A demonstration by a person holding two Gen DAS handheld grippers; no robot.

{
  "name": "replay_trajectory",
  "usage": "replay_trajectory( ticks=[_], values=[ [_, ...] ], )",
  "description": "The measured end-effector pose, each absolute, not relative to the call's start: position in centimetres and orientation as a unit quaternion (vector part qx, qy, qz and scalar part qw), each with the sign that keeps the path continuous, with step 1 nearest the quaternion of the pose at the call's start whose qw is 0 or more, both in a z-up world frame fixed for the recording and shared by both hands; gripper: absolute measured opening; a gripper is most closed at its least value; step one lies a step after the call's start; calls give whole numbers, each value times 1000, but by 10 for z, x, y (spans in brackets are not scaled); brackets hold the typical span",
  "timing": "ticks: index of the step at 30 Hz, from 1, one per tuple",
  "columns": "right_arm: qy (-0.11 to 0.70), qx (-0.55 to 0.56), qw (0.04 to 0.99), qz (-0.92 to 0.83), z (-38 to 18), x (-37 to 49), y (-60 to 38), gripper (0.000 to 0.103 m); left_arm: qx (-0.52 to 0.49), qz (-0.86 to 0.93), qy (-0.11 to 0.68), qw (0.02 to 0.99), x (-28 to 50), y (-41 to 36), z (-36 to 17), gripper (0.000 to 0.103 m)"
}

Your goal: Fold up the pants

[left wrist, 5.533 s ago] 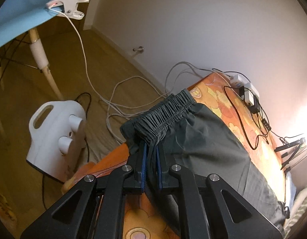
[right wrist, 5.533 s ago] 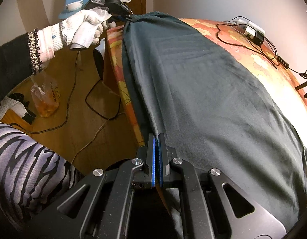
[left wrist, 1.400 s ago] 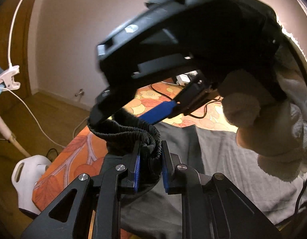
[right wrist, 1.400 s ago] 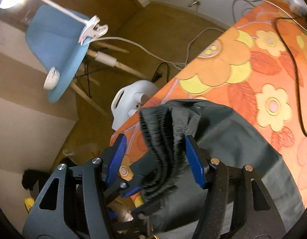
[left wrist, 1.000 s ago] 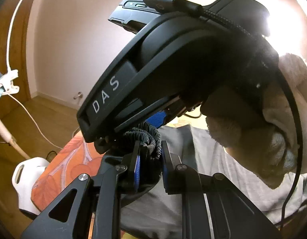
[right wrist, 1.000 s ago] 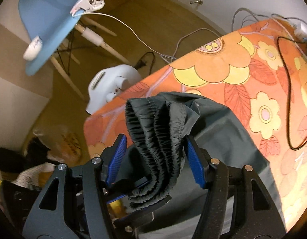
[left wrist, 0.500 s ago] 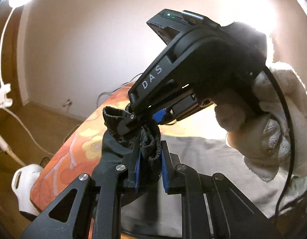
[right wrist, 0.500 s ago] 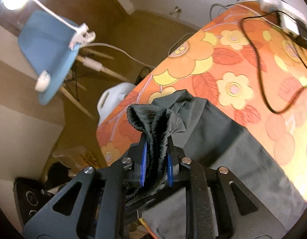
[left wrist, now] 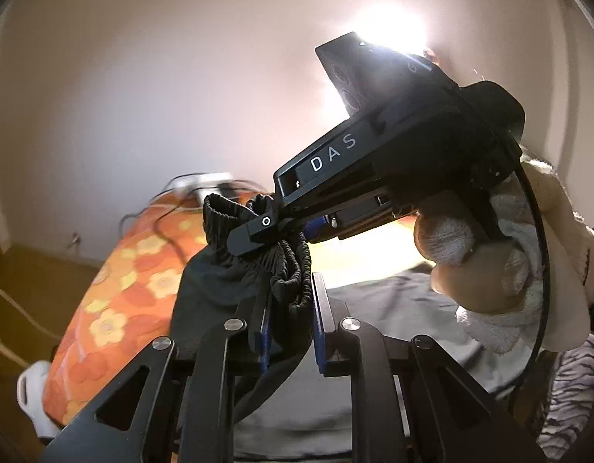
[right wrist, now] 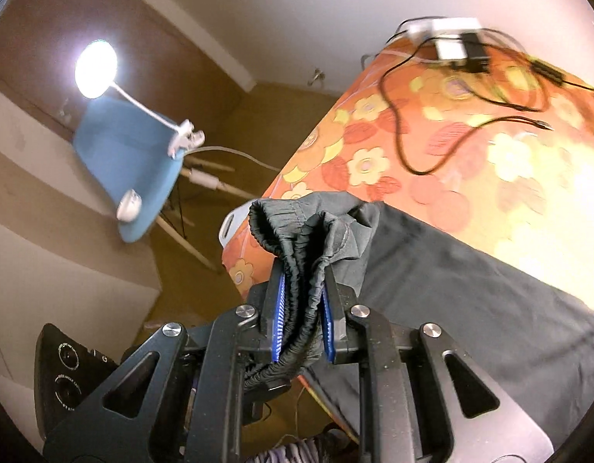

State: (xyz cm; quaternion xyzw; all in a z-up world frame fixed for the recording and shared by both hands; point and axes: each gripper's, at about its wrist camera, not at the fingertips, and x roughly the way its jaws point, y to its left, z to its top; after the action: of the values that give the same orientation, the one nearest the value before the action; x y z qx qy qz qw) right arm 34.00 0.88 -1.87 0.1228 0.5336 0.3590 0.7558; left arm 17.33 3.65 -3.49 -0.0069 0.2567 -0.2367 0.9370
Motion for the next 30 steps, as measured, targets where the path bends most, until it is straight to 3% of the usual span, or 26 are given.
replay_trajectory(
  ticks=[13, 30],
  values=[
    [494, 201, 791, 299, 8, 270, -163, 17, 27, -353, 257, 899, 135, -80, -5, 15],
    [476, 291, 808, 190, -27, 194, -343, 17, 35, -473, 283, 834, 123, -207, -43, 15]
  ],
)
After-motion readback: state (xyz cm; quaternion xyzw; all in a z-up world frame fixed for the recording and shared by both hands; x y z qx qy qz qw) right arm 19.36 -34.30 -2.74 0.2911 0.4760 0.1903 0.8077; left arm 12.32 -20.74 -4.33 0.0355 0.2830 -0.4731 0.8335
